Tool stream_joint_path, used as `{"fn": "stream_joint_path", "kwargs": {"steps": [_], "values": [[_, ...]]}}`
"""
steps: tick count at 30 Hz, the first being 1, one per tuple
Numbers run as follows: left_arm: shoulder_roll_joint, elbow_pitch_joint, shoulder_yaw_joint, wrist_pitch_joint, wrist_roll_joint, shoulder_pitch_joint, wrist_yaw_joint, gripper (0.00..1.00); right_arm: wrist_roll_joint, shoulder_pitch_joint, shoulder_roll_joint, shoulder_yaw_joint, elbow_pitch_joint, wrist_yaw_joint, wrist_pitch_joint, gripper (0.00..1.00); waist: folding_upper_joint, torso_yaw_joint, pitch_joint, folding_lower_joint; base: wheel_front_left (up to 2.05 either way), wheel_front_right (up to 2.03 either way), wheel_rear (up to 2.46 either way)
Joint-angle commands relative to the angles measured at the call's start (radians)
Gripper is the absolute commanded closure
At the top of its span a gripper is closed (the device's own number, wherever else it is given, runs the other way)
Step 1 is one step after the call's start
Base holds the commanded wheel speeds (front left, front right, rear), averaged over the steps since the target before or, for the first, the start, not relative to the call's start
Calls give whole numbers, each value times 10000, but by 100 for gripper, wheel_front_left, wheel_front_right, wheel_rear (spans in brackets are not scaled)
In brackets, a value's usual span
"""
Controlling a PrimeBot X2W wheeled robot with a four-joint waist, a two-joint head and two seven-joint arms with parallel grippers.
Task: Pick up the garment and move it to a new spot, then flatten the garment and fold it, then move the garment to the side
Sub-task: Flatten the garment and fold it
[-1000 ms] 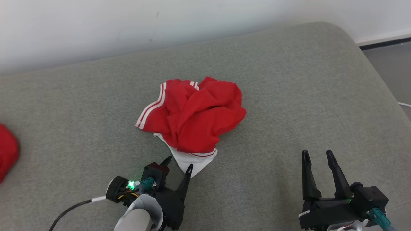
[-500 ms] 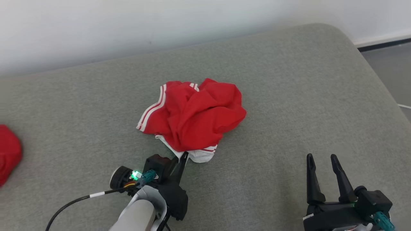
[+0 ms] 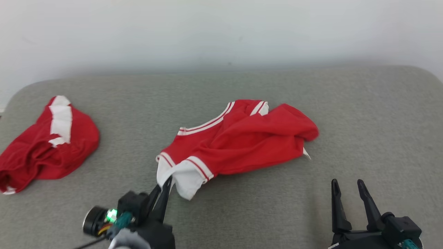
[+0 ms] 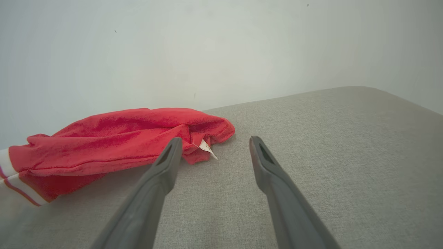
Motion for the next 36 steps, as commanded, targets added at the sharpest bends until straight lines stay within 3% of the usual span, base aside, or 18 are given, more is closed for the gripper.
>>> {"fn": "stream_joint_path", "kwargs": {"steps": [1,6,11,21,22,23,30,36], "values": [[194,-546,79,213,-133,630,192,100,-59,121,31,58,0,-22,-9,0,0,901,-537,1,0,0,0],[536,-1917,171,815,-509,2395,688,100,-54,173,30,83,-38,-22,-9,0,0,1050,-544,1,0,0,0],[343,-2295,68,965,-1011,3820,981,100,-63,226,27,70,-33,-22,-7,0,0,965,-523,1,0,0,0],[-95,-1611,-566,1336,-1299,4317,699,100,-103,204,31,-16,-34,-22,-9,0,0,941,-522,1,0,0,0],[-119,-1645,-541,1183,-1231,4202,733,71,-88,206,31,-10,-28,-22,-9,0,0,952,-534,1,0,0,0],[-124,-1694,-503,1053,-1171,4109,800,0,-70,218,31,-13,-26,-22,-9,0,0,967,-547,1,0,0,0],[161,-2481,-84,158,-915,3717,933,0,40,304,30,-47,20,-22,-9,0,0,997,-675,1,0,0,0],[538,-3271,909,-751,-667,3708,1492,0,116,318,30,-76,60,-22,-9,0,0,851,-774,1,0,0,0]]}}
